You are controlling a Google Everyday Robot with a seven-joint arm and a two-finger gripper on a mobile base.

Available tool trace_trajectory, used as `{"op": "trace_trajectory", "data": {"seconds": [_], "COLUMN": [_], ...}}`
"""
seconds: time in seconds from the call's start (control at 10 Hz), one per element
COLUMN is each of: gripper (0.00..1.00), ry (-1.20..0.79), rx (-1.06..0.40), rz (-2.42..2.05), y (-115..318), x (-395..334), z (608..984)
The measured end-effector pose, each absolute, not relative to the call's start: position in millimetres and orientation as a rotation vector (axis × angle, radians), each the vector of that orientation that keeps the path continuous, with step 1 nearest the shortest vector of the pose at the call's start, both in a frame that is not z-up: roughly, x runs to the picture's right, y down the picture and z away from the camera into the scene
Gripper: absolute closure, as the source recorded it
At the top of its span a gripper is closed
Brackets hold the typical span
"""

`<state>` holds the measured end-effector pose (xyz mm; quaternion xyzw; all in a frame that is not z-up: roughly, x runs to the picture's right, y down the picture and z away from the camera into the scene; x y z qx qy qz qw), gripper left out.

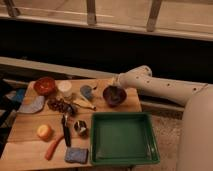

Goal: Place eraser in purple bowl

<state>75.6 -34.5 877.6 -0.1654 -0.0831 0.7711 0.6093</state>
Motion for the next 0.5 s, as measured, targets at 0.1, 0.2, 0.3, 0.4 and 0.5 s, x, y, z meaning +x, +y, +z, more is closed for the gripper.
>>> {"op": "trace_trajectory", "data": {"seconds": [0.1,0.2,0.3,0.4,0.5], "gripper": [0.2,0.2,0.2,0.2,0.2], "ry": [-0.19,-0.191,-0.191,-0.19,-0.191], "rx": [-0.383,-0.384,-0.383,-0.383,-0.383], "rz": [1.779,1.778,1.778,1.779,1.778], "y": [-33.5,-33.7,-33.8,-33.7,-33.9], "x": [75.2,74.0,74.4,74.6,74.4], "z": [878.2,878.1,878.1,878.2,878.0]}}
